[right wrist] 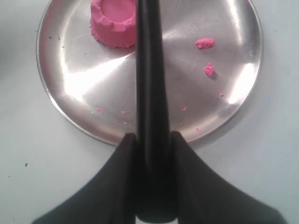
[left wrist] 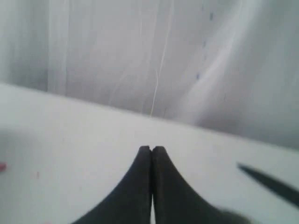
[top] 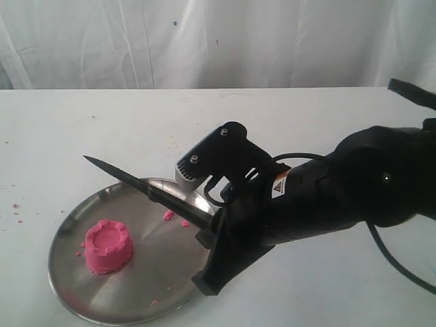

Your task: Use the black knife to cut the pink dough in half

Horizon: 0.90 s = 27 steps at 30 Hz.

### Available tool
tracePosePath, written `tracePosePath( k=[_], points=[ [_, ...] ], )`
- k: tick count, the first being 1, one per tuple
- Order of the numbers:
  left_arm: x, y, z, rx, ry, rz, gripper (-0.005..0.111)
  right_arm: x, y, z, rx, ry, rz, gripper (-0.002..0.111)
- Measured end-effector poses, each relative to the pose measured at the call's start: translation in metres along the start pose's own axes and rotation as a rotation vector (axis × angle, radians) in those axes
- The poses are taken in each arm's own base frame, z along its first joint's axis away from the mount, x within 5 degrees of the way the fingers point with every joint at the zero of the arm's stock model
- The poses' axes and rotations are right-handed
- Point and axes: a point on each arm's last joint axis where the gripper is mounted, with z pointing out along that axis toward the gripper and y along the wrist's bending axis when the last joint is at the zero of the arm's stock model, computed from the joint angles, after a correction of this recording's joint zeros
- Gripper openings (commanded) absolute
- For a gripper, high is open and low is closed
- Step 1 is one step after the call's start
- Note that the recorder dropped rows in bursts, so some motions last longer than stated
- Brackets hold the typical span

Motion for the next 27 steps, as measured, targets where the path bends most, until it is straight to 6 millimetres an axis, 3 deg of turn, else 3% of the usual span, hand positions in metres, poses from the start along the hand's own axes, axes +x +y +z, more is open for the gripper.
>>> tracePosePath(
  k=[1,4,5,7,9,11,13,17,21,24,27],
  points=[
    [-0.007,0.000,0.000,0.004,-0.076,-0.004,0.000,0.000,0.000,0.000,0.002,-0.004,0.002,0.000],
    [-0.048,-0.002,-0.014,0.037,-0.561,-0.043,0.000,-0.001,0.000,0.000,0.001,-0.012,0.016,0.000],
    [-0.056,-0.003,-0.019,0.048,-0.648,-0.055,0.000,-0.002,0.000,0.000,0.001,-0.017,0.023,0.000],
    [-0.090,-0.012,-0.032,0.088,-0.810,-0.064,0.000,-0.003,0.000,0.000,0.002,-0.037,0.051,0.000],
    [-0.135,-0.032,-0.033,0.133,-0.777,0.024,0.000,-0.005,0.000,0.000,-0.002,-0.054,0.092,0.000],
    [-0.160,-0.047,-0.017,0.125,-0.613,0.189,0.000,-0.005,0.000,0.000,-0.006,-0.059,0.111,0.000],
    [-0.167,-0.052,0.013,0.093,-0.445,0.326,0.000,-0.006,0.000,0.000,-0.008,-0.060,0.117,0.000],
    [-0.140,-0.045,0.079,0.044,-0.116,0.525,0.000,-0.006,0.000,0.000,-0.009,-0.063,0.122,0.000],
    [-0.105,-0.032,0.116,0.018,0.159,0.547,0.000,-0.006,0.000,0.000,-0.006,-0.066,0.122,0.000],
    [-0.065,-0.020,0.131,-0.023,0.373,0.408,0.000,-0.006,0.000,0.000,-0.005,-0.067,0.123,0.000],
    [-0.033,-0.010,0.133,-0.068,0.522,0.304,0.000,-0.006,0.000,0.000,0.000,-0.067,0.114,0.000]
  ],
)
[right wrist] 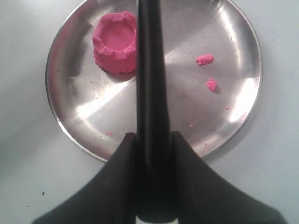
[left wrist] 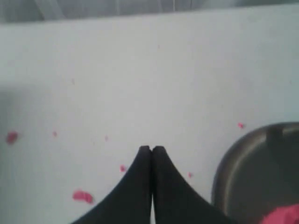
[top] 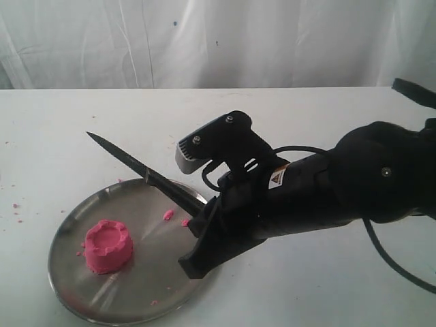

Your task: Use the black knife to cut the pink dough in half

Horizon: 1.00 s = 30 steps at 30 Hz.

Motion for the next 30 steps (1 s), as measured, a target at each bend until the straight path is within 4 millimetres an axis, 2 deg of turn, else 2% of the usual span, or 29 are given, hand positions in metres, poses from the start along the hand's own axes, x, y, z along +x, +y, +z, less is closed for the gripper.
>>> tracePosePath(
  k=[3,5,11,14,19,22,26,30],
  points=[
    [0.025,-0.004,0.010,0.007,0.124,-0.107,0.000,0.000,-0.001,0.000,0.013,0.003,-0.013,0.000],
    [0.038,-0.013,0.012,0.039,0.202,-0.088,0.000,0.000,-0.002,0.000,0.025,0.005,-0.020,0.000],
    [0.051,-0.050,0.007,0.210,0.272,0.439,0.000,0.000,-0.022,-0.003,0.095,-0.006,0.057,0.000],
    [0.060,-0.058,0.009,0.219,0.366,0.583,0.000,0.002,-0.035,-0.005,0.125,-0.005,0.111,0.000],
    [0.052,-0.072,0.020,0.184,0.588,0.574,0.000,0.010,-0.035,-0.003,0.102,0.075,0.132,0.000],
    [0.047,-0.084,0.025,0.252,0.691,0.585,0.000,0.012,-0.036,0.000,0.105,0.099,0.110,0.000],
    [0.059,-0.100,0.035,0.414,0.780,0.653,0.000,0.013,-0.037,0.000,0.109,0.101,0.102,0.000],
    [0.065,-0.104,0.047,0.430,0.766,0.691,0.000,0.012,-0.037,0.001,0.112,0.094,0.100,0.000]
  ],
)
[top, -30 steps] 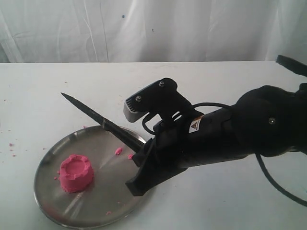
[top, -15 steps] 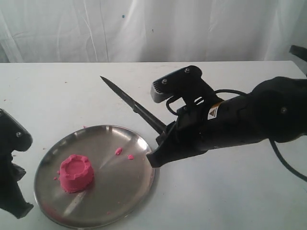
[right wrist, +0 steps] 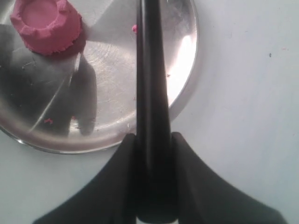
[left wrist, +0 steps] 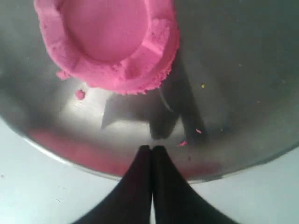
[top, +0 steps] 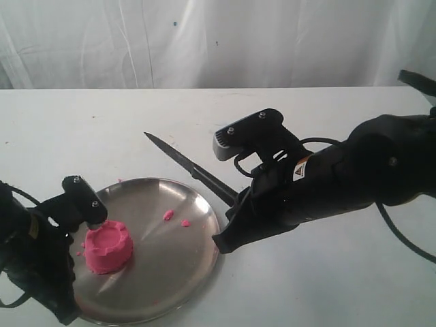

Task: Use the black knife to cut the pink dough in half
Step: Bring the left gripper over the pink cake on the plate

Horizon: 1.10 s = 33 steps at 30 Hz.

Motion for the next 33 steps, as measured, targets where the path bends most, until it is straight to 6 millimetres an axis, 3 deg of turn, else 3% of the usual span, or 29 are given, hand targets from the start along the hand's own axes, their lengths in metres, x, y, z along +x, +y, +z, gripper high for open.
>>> tracePosePath(
  k=[9,24,28,33],
  points=[
    [-0.012,0.003,0.031,-0.016,-0.048,0.027,0.000,-0.001,0.000,0.000,0.002,-0.006,0.001,0.000],
    [-0.024,0.005,0.036,-0.039,-0.148,0.041,0.000,0.000,-0.001,0.003,0.009,-0.002,-0.011,0.000],
    [-0.028,0.007,0.018,-0.063,-0.201,0.057,0.000,0.003,-0.003,0.015,0.015,0.025,-0.010,0.000],
    [-0.037,0.014,-0.022,-0.125,-0.310,0.079,0.000,0.003,-0.004,0.019,0.013,0.038,-0.043,0.000]
  ],
)
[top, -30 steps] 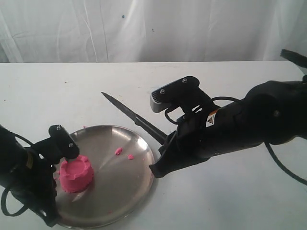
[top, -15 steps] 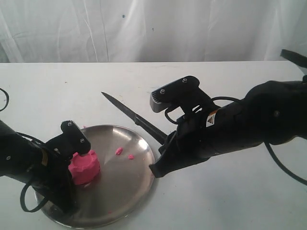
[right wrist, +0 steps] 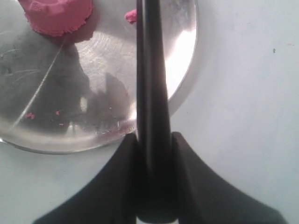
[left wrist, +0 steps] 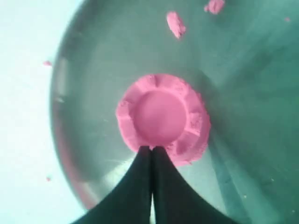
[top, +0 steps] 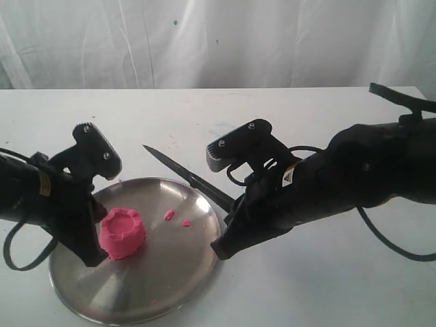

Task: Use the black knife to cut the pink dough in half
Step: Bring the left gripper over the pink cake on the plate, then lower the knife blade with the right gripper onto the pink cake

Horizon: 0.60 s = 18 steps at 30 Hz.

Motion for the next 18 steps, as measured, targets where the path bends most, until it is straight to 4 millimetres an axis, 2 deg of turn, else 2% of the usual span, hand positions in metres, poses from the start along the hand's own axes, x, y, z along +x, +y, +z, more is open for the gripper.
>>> tracePosePath(
  k=[3,6,13,18],
  points=[
    [-0.005,0.006,-0.018,-0.055,-0.047,0.070,0.000,-0.003,0.001,-0.001,-0.007,-0.004,-0.056,0.000],
    [-0.006,0.008,-0.027,-0.084,-0.070,0.105,0.000,-0.003,0.004,0.000,-0.054,0.017,-0.104,0.000],
    [-0.007,0.009,-0.029,-0.093,-0.075,0.121,0.000,-0.008,0.027,0.013,-0.358,0.058,-0.230,0.000],
    [-0.001,0.019,-0.026,-0.112,-0.058,0.011,0.000,-0.005,0.024,0.031,-0.337,0.071,-0.208,0.000]
  ],
)
